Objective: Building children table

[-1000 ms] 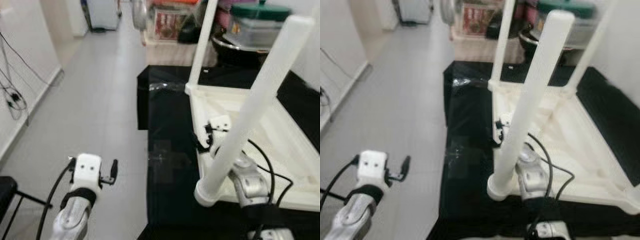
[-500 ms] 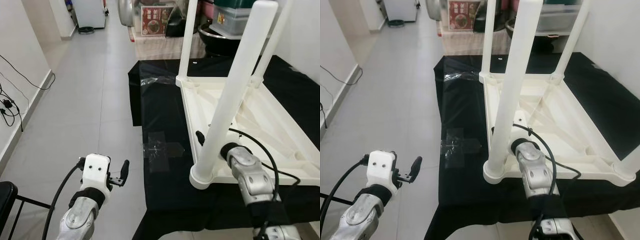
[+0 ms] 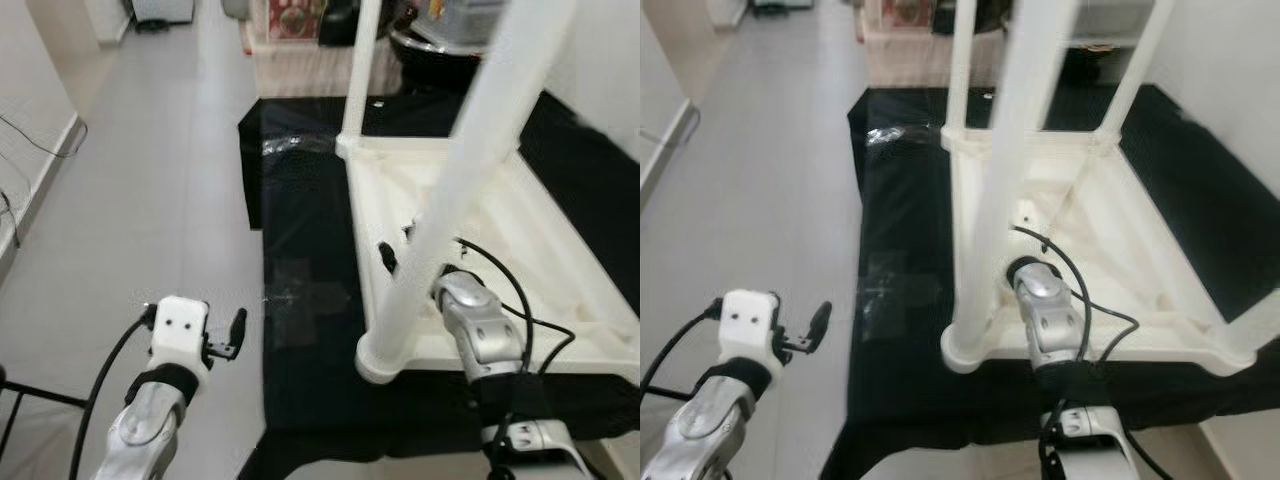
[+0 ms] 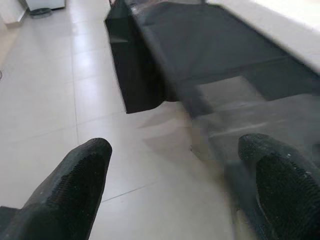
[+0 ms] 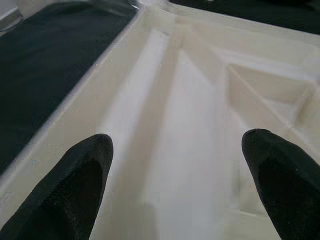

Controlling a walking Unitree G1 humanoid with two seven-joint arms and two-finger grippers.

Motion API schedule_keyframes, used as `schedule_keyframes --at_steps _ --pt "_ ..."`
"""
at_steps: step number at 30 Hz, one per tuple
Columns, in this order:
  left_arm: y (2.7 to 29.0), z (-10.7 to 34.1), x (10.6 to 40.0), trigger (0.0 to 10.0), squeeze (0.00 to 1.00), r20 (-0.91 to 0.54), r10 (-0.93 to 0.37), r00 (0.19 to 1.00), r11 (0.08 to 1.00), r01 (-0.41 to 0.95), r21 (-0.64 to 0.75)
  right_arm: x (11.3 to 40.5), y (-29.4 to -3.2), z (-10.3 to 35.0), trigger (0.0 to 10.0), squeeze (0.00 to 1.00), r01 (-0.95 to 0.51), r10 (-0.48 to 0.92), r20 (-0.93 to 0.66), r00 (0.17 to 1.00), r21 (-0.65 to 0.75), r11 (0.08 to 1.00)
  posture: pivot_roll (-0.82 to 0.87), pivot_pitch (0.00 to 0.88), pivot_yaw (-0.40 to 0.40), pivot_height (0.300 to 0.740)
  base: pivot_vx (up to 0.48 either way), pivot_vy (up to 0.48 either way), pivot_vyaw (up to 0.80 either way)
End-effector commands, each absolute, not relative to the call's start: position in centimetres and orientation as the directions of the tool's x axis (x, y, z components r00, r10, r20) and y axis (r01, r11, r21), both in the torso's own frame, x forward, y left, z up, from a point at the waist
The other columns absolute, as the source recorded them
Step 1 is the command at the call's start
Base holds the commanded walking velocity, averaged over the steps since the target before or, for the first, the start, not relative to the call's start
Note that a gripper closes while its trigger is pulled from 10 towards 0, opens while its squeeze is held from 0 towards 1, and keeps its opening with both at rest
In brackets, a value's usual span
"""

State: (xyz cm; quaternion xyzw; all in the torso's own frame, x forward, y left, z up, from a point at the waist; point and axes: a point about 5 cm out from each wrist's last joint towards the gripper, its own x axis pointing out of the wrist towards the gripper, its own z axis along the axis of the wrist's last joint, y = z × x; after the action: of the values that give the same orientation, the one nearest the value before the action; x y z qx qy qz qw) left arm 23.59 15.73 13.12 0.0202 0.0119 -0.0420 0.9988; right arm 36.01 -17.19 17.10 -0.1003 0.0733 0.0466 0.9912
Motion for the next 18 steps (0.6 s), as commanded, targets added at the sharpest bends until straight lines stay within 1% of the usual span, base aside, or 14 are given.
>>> schedule_keyframes --at_steps 1,10,13,15,18 --pt "15.4 12.9 23.3 10.0 0.0 -0.044 -0.085 0.995 0.996 0.086 0.021 36.4 -17.3 17.2 10.0 0.0 -0.088 0.062 -0.158 0.985 -0.163 0.983 -0.02 0.134 -0.054 0.74 0.0 0.0 0.0" --pt "15.1 12.7 22.9 10.0 0.0 -0.048 -0.094 0.994 0.995 0.095 0.023 37.2 -17.0 17.8 10.0 0.0 -0.072 0.044 -0.169 0.985 -0.167 0.983 -0.02 0.15 -0.057 0.74 0.0 0.0 0.0" --pt "15.0 12.7 22.8 10.0 0.0 -0.054 -0.094 0.994 0.995 0.096 0.019 37.8 -16.6 18.0 10.0 0.0 -0.072 0.041 -0.205 0.978 -0.148 0.986 -0.02 0.16 -0.06 0.74 0.0 0.0 0.0" --pt "14.9 12.7 22.6 10.0 0.0 -0.056 -0.096 0.994 0.995 0.097 0.018 38.4 -16.8 17.9 10.0 0.0 -0.033 -0.008 -0.254 0.967 -0.157 0.987 -0.01 0.169 -0.064 0.74 0.0 0.0 0.0" --pt "14.8 12.8 22.5 10.0 0.0 -0.056 -0.095 0.994 0.995 0.096 0.017 38.9 -16.9 18.1 10.0 0.0 -0.004 -0.043 -0.273 0.961 -0.168 0.986 -0.01 0.176 -0.069 0.74 0.0 0.0 0.0"
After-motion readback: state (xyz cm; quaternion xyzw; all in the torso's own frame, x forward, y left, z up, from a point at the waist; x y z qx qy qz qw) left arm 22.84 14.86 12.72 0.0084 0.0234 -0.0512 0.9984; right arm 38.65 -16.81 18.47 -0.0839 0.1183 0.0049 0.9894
